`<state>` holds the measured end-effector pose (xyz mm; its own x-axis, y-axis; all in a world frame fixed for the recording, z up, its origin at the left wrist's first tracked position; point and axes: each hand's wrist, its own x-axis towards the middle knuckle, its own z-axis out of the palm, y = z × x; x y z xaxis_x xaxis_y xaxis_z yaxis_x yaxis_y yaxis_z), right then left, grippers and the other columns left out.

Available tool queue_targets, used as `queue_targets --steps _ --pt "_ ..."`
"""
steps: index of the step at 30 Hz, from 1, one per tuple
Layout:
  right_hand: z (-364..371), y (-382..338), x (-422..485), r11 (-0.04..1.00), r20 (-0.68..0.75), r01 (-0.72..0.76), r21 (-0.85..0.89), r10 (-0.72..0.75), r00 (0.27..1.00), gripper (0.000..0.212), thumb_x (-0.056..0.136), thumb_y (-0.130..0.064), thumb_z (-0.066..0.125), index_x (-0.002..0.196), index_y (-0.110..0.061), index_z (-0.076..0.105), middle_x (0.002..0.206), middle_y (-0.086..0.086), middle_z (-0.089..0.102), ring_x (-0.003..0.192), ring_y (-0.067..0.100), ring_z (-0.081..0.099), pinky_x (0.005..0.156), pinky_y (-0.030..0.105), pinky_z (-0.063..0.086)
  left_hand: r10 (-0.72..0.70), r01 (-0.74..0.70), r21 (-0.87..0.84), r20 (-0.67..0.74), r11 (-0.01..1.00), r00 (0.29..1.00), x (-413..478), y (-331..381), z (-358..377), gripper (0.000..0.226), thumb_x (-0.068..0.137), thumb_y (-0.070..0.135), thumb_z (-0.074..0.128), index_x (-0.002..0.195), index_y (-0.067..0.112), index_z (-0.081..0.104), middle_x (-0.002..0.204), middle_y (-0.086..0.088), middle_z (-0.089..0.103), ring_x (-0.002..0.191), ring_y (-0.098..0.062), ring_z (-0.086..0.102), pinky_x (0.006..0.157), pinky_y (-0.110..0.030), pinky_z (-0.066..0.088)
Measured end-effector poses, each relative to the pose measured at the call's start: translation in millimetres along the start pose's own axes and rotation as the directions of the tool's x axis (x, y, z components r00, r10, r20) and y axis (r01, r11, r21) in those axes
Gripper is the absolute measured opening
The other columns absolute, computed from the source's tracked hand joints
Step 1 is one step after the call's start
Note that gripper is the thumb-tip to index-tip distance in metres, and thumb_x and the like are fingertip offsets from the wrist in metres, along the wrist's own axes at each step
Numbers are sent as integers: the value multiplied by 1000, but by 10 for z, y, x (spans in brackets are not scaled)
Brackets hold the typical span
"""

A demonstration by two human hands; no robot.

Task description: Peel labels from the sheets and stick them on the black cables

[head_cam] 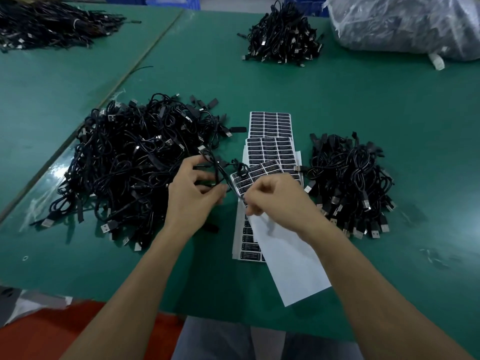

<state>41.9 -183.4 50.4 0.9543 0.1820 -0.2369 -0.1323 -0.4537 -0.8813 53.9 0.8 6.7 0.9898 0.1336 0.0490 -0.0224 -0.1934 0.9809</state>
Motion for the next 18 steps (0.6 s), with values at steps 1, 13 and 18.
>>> queue_targets --steps 1,13,18 --pt "14 -9 -5 999 48 10 -40 -8 999 10 86 -14 65 80 -17 72 70 -2 74 66 5 67 71 31 57 -1 1 -64 7 998 1000 -5 6 8 43 87 5 76 110 36 56 95 -3 72 73 -21 75 64 -30 61" --pt "193 -45 117 975 -161 -19 223 56 985 36 91 -51 64 83 -18 73 74 -11 67 72 8 59 72 31 48 62 -18 -165 266 986 962 -45 44 -21 33 69 11 83 93 18 62 78 6 71 78 -10 67 74 -27 57" --pt "195 -27 149 941 -176 -17 339 81 981 15 88 -25 74 74 -23 73 65 -11 68 67 6 63 65 24 50 -68 141 -182 357 973 932 -36 67 -19 49 77 23 80 119 22 55 83 4 73 81 -13 69 75 -26 57"
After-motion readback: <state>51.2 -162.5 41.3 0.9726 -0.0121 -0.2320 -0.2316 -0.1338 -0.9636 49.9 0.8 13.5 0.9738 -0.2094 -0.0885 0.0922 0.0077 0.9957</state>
